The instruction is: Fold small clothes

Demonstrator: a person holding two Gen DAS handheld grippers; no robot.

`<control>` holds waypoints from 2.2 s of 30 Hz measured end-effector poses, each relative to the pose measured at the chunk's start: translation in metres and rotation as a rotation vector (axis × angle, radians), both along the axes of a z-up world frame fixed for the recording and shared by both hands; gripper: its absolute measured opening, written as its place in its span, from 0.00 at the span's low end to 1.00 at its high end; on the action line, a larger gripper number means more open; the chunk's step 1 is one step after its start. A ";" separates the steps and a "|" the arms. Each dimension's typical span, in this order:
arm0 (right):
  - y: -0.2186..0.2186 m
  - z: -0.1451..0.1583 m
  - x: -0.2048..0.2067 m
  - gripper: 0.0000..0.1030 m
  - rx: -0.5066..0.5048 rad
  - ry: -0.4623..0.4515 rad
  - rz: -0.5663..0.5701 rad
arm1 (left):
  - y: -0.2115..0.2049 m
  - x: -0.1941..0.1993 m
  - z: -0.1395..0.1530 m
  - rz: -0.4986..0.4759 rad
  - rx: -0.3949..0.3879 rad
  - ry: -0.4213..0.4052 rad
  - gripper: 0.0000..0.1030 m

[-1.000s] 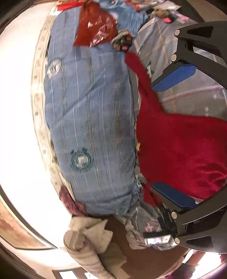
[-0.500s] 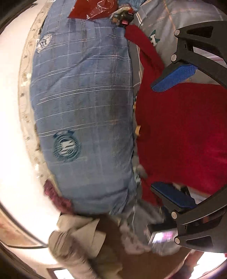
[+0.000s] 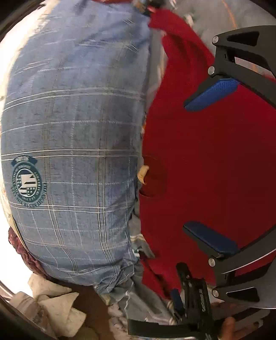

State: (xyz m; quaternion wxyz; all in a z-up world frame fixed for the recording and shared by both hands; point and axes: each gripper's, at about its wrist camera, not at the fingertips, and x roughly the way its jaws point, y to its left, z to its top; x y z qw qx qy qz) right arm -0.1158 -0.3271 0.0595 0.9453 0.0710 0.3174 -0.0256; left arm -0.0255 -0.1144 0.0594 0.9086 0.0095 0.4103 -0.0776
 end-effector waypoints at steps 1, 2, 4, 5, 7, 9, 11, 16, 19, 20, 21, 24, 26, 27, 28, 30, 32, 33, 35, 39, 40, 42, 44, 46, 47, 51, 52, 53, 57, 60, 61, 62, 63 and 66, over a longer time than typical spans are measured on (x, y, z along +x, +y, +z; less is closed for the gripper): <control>-0.002 -0.006 0.006 1.00 0.042 0.034 0.004 | -0.002 0.000 0.000 -0.006 0.005 0.001 1.00; -0.005 -0.012 0.012 1.00 0.074 0.072 0.000 | -0.002 0.000 0.000 -0.011 0.008 0.001 1.00; -0.009 -0.019 0.014 0.99 0.106 0.079 -0.002 | -0.003 -0.001 -0.001 -0.016 0.017 -0.007 1.00; -0.011 -0.021 0.012 0.99 0.119 0.060 -0.002 | -0.005 -0.002 -0.001 -0.021 0.022 -0.008 1.00; -0.014 -0.024 0.008 0.99 0.121 0.033 -0.012 | -0.008 -0.001 -0.004 -0.030 0.038 -0.001 1.00; -0.016 -0.025 0.008 0.99 0.114 0.041 -0.026 | -0.007 0.003 -0.006 -0.032 0.042 0.010 1.00; -0.017 -0.026 0.007 0.99 0.136 0.036 -0.021 | -0.006 0.005 -0.008 -0.029 0.029 0.025 1.00; -0.017 -0.029 0.008 0.99 0.192 0.047 -0.004 | -0.004 0.005 -0.007 -0.021 0.013 0.026 1.00; -0.012 -0.031 0.008 0.99 0.174 0.053 -0.001 | -0.003 0.006 -0.008 -0.024 0.004 0.036 1.00; -0.010 -0.032 0.008 0.99 0.166 0.052 0.006 | -0.002 0.006 -0.008 -0.027 0.000 0.040 1.00; -0.008 -0.032 0.008 0.98 0.161 0.049 0.013 | -0.002 0.005 -0.008 -0.029 -0.002 0.042 1.00; 0.002 -0.034 0.007 0.96 0.122 0.044 0.029 | -0.003 0.004 -0.007 -0.034 0.001 0.037 1.00; 0.008 -0.034 0.006 0.96 0.096 0.034 0.039 | -0.002 0.003 -0.007 -0.034 0.001 0.033 1.00; 0.011 -0.034 0.006 0.96 0.084 0.032 0.041 | -0.002 0.003 -0.007 -0.033 -0.001 0.034 1.00; 0.013 -0.033 0.006 0.96 0.075 0.029 0.041 | -0.002 0.003 -0.007 -0.031 -0.004 0.036 1.00; 0.014 -0.033 0.006 0.96 0.051 0.022 0.030 | -0.001 0.003 -0.008 -0.029 -0.005 0.039 1.00; 0.013 -0.035 0.006 0.96 0.021 0.024 0.011 | -0.001 0.004 -0.009 -0.026 -0.004 0.042 1.00; 0.012 -0.035 0.007 0.96 0.008 0.029 -0.004 | -0.001 0.004 -0.010 -0.026 -0.005 0.043 1.00; 0.008 -0.036 0.009 0.96 0.001 0.044 -0.017 | -0.001 0.004 -0.010 -0.027 -0.004 0.044 1.00; 0.004 -0.038 0.010 0.96 0.007 0.061 -0.021 | -0.001 0.003 -0.011 -0.035 0.002 0.041 1.00; 0.004 -0.038 0.010 0.96 0.003 0.063 -0.022 | -0.001 0.004 -0.012 -0.036 0.003 0.043 1.00; 0.005 -0.038 0.009 0.96 -0.005 0.062 -0.029 | 0.000 0.003 -0.012 -0.037 0.001 0.046 1.00; 0.006 -0.039 0.010 0.96 -0.019 0.073 -0.036 | 0.001 0.003 -0.013 -0.037 -0.002 0.046 1.00; 0.007 -0.040 0.012 0.96 -0.028 0.081 -0.035 | 0.002 0.002 -0.013 -0.036 -0.003 0.046 1.00; 0.008 -0.040 0.013 0.96 -0.037 0.087 -0.038 | 0.002 0.002 -0.013 -0.036 -0.004 0.045 1.00; 0.008 -0.043 0.015 0.96 -0.036 0.099 -0.028 | 0.004 0.001 -0.013 -0.035 -0.012 0.049 1.00; 0.008 -0.043 0.015 0.96 -0.034 0.102 -0.028 | 0.004 0.001 -0.013 -0.035 -0.013 0.049 1.00; 0.008 -0.044 0.015 0.96 -0.034 0.104 -0.029 | 0.005 0.002 -0.013 -0.035 -0.013 0.050 1.00; 0.009 -0.046 0.017 0.96 -0.043 0.117 -0.024 | 0.005 0.002 -0.012 -0.032 -0.012 0.046 1.00; 0.012 -0.045 0.018 0.96 -0.058 0.117 -0.015 | 0.006 0.002 -0.012 -0.030 -0.013 0.043 1.00; 0.013 -0.045 0.018 0.96 -0.066 0.116 -0.012 | 0.007 0.002 -0.012 -0.028 -0.014 0.045 1.00; 0.014 -0.044 0.018 0.96 -0.072 0.115 -0.009 | 0.007 0.002 -0.012 -0.026 -0.014 0.046 1.00; 0.015 -0.044 0.018 0.96 -0.074 0.114 -0.005 | 0.008 0.003 -0.012 -0.024 -0.015 0.048 1.00; 0.015 -0.044 0.018 0.96 -0.075 0.114 0.004 | 0.009 0.003 -0.012 -0.021 -0.015 0.048 1.00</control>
